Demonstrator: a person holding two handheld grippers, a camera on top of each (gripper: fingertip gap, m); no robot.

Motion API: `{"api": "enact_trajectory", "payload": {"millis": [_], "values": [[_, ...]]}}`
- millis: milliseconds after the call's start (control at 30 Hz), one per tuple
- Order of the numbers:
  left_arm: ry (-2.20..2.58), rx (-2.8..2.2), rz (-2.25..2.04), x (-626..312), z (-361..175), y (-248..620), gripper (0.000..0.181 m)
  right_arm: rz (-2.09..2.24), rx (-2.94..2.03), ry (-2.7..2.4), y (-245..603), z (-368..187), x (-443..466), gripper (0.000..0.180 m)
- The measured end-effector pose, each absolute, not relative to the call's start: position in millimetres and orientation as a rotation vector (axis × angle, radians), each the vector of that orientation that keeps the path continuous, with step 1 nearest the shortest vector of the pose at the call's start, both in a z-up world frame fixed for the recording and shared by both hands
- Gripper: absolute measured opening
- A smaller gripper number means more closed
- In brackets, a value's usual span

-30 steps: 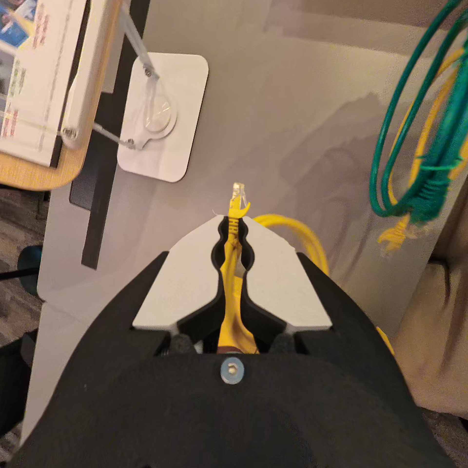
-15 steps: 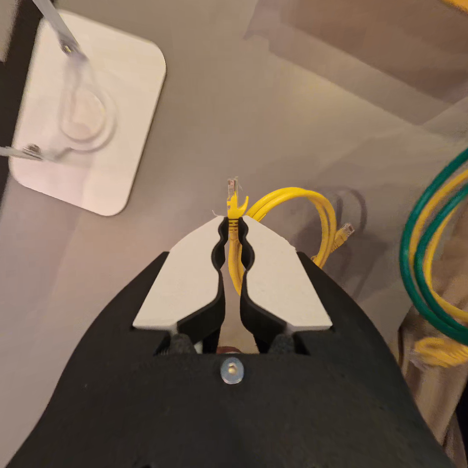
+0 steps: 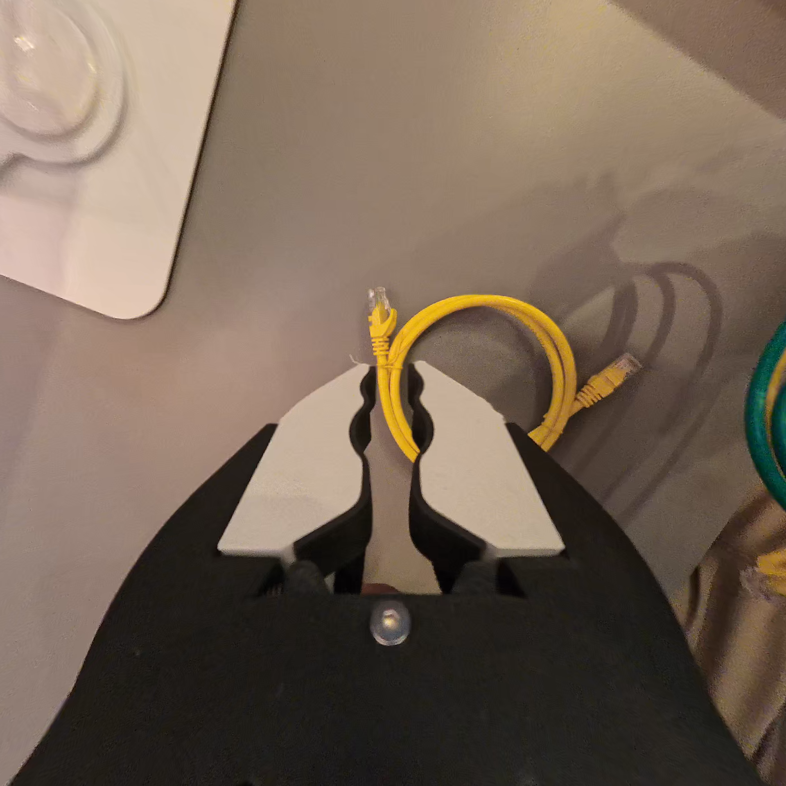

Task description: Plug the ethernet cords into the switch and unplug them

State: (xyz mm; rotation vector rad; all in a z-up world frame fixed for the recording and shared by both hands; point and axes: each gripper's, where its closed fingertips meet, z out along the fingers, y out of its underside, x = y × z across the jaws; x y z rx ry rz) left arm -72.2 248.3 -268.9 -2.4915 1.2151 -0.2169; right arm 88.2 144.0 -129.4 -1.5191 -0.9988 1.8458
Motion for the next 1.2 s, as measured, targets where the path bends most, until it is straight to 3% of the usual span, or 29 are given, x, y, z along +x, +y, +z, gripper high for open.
{"api": "enact_trajectory", "payload": {"millis": [33,167,367,633,833,1200], "values": [[1.24,-2.447,-0.197,-70.3,-260.7,243.6,0.019,1.843,-1.519,-0.998,143.8,-129.7,89.4,0.029],[1.434,-2.275,-0.221,-48.2,-249.6,195.6,0.028,1.844,-1.505,-1.005,140.8,-128.7,94.6,0.029],[1.794,-2.141,0.007,-43.7,-303.1,146.1,0.04,1.843,-1.497,-1.034,134.4,-127.8,98.2,0.029],[1.838,-2.11,0.121,-36.3,-326.7,157.4,0.041,1.81,-1.511,-1.041,131.8,-130.9,106.1,0.028],[1.867,-2.116,0.091,-31.8,-335.2,151.3,0.021,1.809,-1.501,-1.034,133.0,-129.7,107.2,0.029],[1.793,-2.207,0.052,-52.3,-322.8,155.0,0.012,1.778,-1.612,-0.861,163.2,-146.9,103.7,0.028]]}}
